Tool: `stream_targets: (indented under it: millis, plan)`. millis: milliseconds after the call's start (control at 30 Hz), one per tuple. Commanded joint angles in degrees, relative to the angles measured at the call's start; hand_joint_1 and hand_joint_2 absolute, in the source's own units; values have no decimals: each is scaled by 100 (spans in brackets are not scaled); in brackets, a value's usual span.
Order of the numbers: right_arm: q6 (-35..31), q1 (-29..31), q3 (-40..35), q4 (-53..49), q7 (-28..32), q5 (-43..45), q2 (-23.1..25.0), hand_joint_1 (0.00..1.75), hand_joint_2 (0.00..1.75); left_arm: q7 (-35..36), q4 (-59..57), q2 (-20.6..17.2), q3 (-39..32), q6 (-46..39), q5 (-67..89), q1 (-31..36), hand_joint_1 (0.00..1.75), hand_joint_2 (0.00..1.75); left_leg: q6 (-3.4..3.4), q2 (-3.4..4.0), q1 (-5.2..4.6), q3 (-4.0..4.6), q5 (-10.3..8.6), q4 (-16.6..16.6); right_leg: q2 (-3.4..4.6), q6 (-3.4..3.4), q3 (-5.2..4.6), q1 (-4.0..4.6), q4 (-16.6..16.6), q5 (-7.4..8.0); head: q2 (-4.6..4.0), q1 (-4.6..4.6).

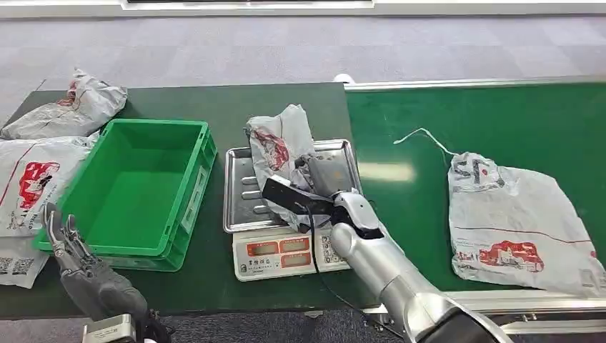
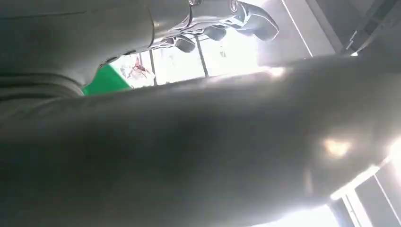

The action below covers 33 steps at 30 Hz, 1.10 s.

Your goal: Moved the parcel from conveyor to table for the left to box.

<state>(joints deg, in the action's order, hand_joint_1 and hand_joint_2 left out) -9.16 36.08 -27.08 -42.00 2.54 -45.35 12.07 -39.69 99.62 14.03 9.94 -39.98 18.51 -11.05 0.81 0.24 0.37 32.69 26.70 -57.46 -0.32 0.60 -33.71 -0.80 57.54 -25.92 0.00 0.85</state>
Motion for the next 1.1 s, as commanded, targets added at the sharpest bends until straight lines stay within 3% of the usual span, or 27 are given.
stream_targets:
  millis: [33,333,400,500,533,567,800,900,967,1000,1100]
  plan:
    - [-9,-790,189,-1665,-32,33,-358,0,0,32,-111,-1,-162,-2,55,57,0,0,-3,-21,6,-3,-7,11,-17,-3,14,7,-18,3,0,0]
    - [-84,-1055,443,-2527,2,-157,-170,0,0,41,98,135,-266,-2,68,0,0,0,-2,-10,1,4,-3,3,-6,-3,1,2,-4,1,0,0]
    - [-576,-1323,616,-3132,460,-117,-129,0,0,-31,341,392,-546,-2,228,-8,0,0,-3,-7,1,4,-1,2,-3,-3,1,2,-4,1,0,0]
    - [-1107,-1814,812,-4173,958,-81,-138,0,0,-31,707,392,-483,-2,325,109,0,0,-2,-10,3,7,-1,0,-7,-3,1,4,-4,0,0,0]
    - [-1274,-2011,852,-4508,1151,-58,-135,0,175,-31,840,400,-470,-2,221,164,0,0,-2,-17,3,12,-1,-3,-14,-2,-2,3,0,-3,0,-2]
    - [-1557,-2209,926,-4824,1391,-40,-117,0,175,-31,944,440,-519,-2,160,229,0,0,-1,-24,4,16,-1,-5,-22,-2,-4,5,1,-5,0,0]
    - [-1557,-2209,926,-4824,1391,-40,-117,0,175,-31,944,440,-519,-2,160,229,0,0,-1,-9,1,4,8,-1,-10,-3,2,1,-2,-6,0,-2]
    - [-3084,-2766,1257,-5723,2231,-371,-13,0,175,-31,1166,512,-683,-2,405,440,0,0,-1,-15,4,6,4,1,-16,-4,3,4,-8,-5,0,0]
    - [-3084,-3221,1804,-6378,2837,-503,285,0,175,-31,799,326,-647,-2,398,565,0,0,1,-43,3,15,2,-2,-43,-4,-1,3,-1,-13,0,2]
    - [-3084,-3611,2683,-6825,3746,-463,793,0,175,188,124,-140,-196,-2,345,671,0,0,0,-46,3,13,1,0,-46,-5,1,3,-3,-13,0,-2]
    - [-3084,-3994,3225,-7384,3746,-81,635,0,175,1375,-565,-549,-150,213,1512,1227,0,0,-1,-85,-2,-8,-5,17,-89,-3,34,-1,-20,-20,0,0]
